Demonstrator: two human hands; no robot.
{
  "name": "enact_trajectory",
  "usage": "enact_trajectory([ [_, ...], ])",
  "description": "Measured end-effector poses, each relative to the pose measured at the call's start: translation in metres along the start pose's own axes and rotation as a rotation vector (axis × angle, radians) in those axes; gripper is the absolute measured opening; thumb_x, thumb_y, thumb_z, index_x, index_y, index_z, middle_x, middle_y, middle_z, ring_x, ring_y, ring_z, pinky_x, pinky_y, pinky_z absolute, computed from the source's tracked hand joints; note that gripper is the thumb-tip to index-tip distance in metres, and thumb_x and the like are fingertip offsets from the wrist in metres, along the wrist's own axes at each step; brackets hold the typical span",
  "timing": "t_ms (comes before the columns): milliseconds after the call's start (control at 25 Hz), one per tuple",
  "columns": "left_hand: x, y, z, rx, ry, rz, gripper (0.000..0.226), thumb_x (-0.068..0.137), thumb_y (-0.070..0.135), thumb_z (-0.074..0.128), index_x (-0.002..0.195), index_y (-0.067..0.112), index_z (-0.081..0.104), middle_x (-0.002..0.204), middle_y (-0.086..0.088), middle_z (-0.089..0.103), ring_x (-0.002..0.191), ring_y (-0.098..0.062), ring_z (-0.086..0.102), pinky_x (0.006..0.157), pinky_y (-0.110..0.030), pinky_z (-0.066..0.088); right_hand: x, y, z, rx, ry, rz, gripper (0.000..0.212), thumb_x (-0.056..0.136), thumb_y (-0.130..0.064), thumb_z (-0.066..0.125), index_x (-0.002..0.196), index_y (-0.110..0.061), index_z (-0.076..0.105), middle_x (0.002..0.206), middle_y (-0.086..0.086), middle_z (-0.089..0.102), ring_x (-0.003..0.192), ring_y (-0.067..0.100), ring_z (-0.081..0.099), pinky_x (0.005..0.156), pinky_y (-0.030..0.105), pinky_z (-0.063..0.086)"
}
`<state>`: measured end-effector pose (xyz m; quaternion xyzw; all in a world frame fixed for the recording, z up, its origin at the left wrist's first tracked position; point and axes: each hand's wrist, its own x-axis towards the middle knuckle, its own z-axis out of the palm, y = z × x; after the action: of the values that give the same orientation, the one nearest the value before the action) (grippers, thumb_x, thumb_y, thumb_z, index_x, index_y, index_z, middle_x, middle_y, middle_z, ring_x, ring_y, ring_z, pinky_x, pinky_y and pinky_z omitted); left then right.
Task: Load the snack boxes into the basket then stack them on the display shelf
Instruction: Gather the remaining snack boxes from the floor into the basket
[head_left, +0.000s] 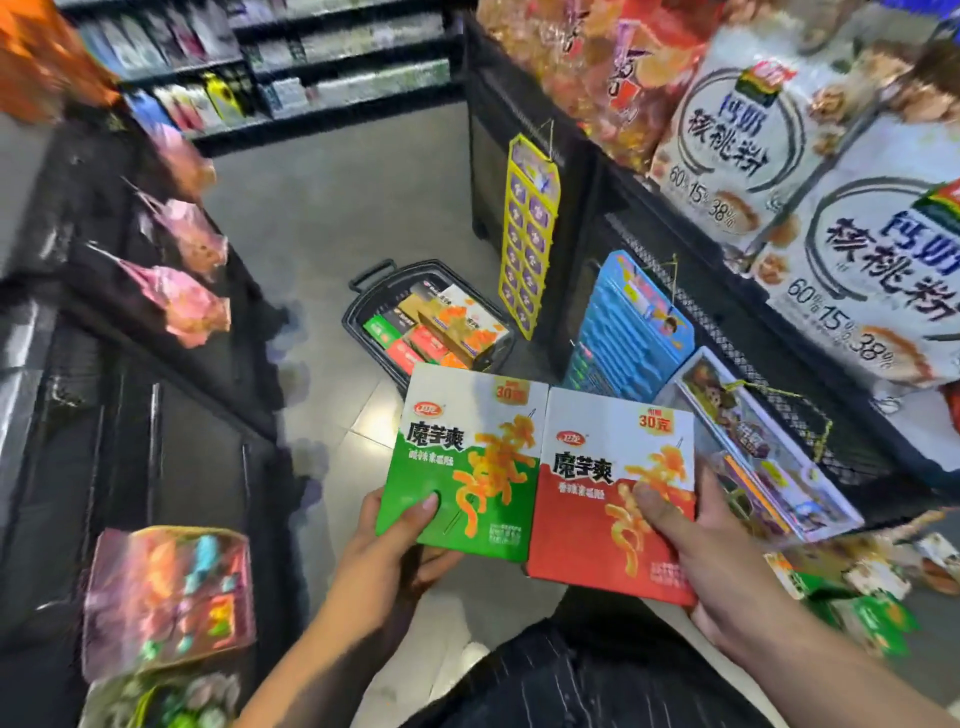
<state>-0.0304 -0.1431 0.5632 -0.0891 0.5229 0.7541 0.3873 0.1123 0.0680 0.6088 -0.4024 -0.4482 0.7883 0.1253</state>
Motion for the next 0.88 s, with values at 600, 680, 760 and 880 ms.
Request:
enact_trajectory([
  [600,0.244,0.16,-0.044,0.164,0.297,-0.038,0.054,0.077,0.031,0.078,0.124,0.013,0.058,0.108,-0.009,0.072,0.085,-0.021,0.07,0.075,-0.036,0.053,0.31,-0.045,0.167,-0.175,-0.185,0.231,0.034,0.09,-0.02,0.064,0.12,-0.026,0.047,0.11,0.009,0.07,0.087,0.026,0.072,0.075,0.046,0.06],
  [680,0.274,0.18,-0.049,0.212,0.329,-0.052,0.057,0.07,0.039,0.081,0.119,0.017,0.062,0.108,-0.008,0.072,0.085,-0.021,0.068,0.071,-0.033,0.05,0.347,-0.056,0.185,-0.227,-0.204,0.258,0.036,0.091,-0.019,0.063,0.122,-0.027,0.045,0.109,0.008,0.07,0.087,0.027,0.071,0.073,0.045,0.061],
  [760,0.299,0.193,-0.056,0.258,0.354,-0.104,0.069,0.061,0.048,0.083,0.119,0.018,0.061,0.109,-0.007,0.072,0.088,-0.024,0.065,0.069,-0.032,0.049,0.375,-0.059,0.198,-0.242,-0.204,0.303,0.034,0.092,-0.018,0.063,0.119,-0.028,0.045,0.103,0.006,0.07,0.078,0.024,0.071,0.068,0.042,0.061],
  [880,0.332,0.212,-0.071,0.332,0.36,-0.175,0.081,0.055,0.056,0.084,0.121,0.016,0.061,0.113,-0.01,0.072,0.095,-0.03,0.063,0.071,-0.035,0.048,0.408,-0.05,0.217,-0.249,-0.176,0.372,0.034,0.092,-0.017,0.064,0.117,-0.031,0.046,0.103,0.004,0.071,0.082,0.026,0.072,0.079,0.053,0.058],
])
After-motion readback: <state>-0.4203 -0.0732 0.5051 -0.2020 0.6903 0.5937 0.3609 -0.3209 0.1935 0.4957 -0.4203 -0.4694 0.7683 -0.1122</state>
